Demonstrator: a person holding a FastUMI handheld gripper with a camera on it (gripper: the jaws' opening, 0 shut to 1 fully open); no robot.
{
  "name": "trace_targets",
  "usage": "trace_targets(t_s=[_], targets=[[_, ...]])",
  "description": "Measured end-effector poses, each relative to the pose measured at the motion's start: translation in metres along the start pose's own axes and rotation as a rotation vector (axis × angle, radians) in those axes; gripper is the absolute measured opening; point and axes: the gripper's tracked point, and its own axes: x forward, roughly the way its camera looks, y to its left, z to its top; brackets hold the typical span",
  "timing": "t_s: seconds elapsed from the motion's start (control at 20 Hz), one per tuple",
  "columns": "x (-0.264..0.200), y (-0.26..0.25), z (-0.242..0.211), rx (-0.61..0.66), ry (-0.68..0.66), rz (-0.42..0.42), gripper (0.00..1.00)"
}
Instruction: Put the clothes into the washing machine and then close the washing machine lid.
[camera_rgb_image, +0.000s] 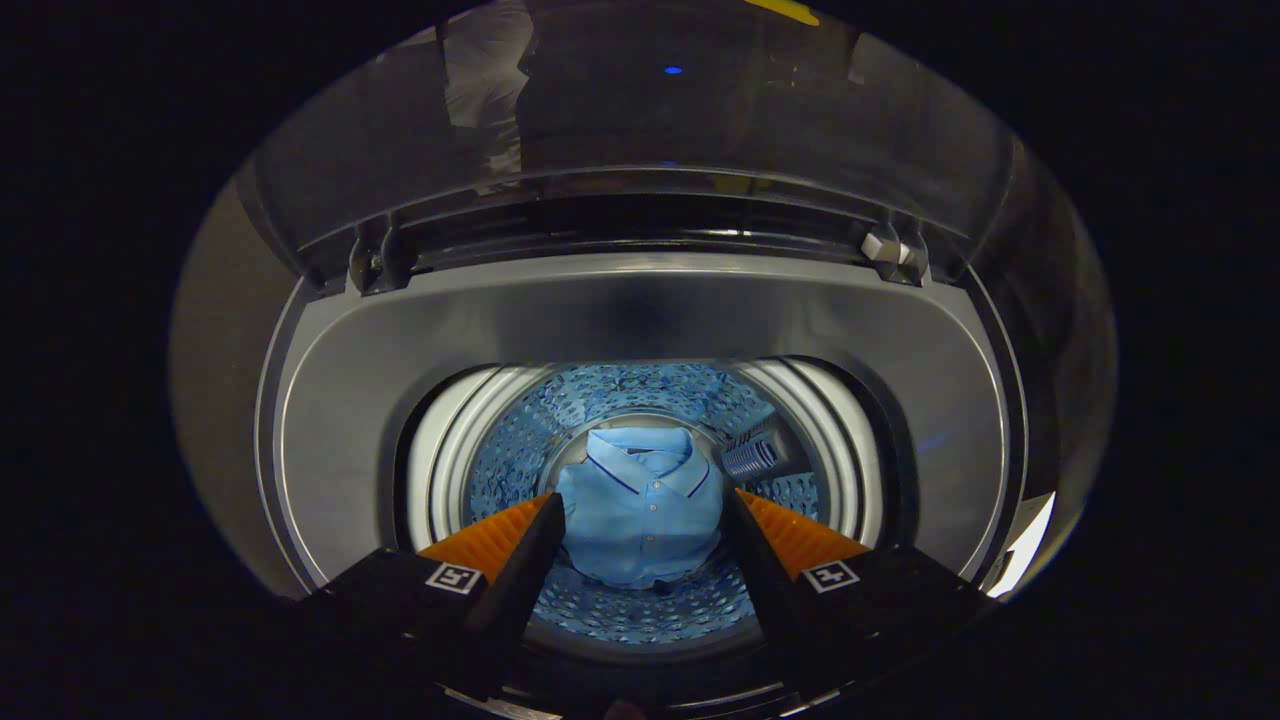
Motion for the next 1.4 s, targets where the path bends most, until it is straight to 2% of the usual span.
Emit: trace_targets(t_s=[0.6, 1.05, 1.4], targets=[[-0.03, -0.007, 0.025, -0.012, -0.071, -0.016, 1.0], [-0.088, -0.016, 0.069, 0.001, -0.196, -0.036, 1.0], [-0.154, -0.021, 0.118, -0.018, -0.313, -0.065, 1.0]])
